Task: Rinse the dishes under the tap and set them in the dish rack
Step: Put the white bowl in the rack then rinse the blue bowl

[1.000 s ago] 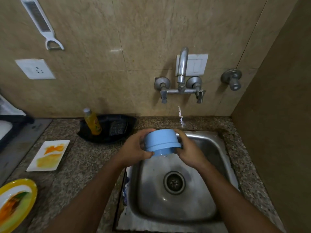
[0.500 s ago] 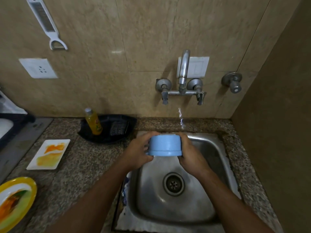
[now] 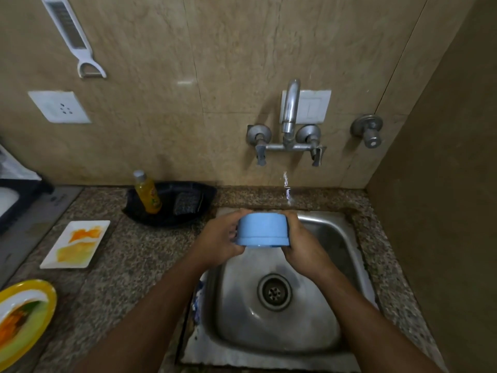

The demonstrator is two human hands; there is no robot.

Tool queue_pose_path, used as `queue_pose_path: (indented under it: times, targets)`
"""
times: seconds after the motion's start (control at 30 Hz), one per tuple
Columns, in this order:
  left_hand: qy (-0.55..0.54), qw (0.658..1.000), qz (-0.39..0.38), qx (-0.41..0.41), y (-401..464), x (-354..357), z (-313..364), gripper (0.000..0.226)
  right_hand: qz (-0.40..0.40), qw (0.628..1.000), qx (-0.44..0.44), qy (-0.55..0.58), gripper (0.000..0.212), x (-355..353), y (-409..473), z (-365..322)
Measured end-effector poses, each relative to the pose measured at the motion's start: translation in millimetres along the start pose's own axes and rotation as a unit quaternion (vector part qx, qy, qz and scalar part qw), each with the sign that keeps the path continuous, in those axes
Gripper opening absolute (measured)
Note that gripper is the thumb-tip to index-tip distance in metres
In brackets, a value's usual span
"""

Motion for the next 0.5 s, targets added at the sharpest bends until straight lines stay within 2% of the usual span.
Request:
queue_pose_path:
  times: [0.3, 0.5]
  targets:
    - [-0.026, 0.996, 0.040, -0.070, 8, -23, 7, 0.072, -0.034, 0.998, 0.041, 0.043, 0.056, -4, 7, -2]
    - [0.014, 0.997, 0.046, -0.055, 4, -29, 14, 0.075, -0.007, 1.000, -0.007, 0.013, 0.055, -4, 13, -10]
Point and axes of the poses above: each hand's wrist, its own y-axis towards the middle knuckle, its own x-axis out of the palm, z = x × y, the point moved 6 cm from there along y, towards the middle knuckle, and after that the axes turned 8 degrees about x, right-handed, at the moved point
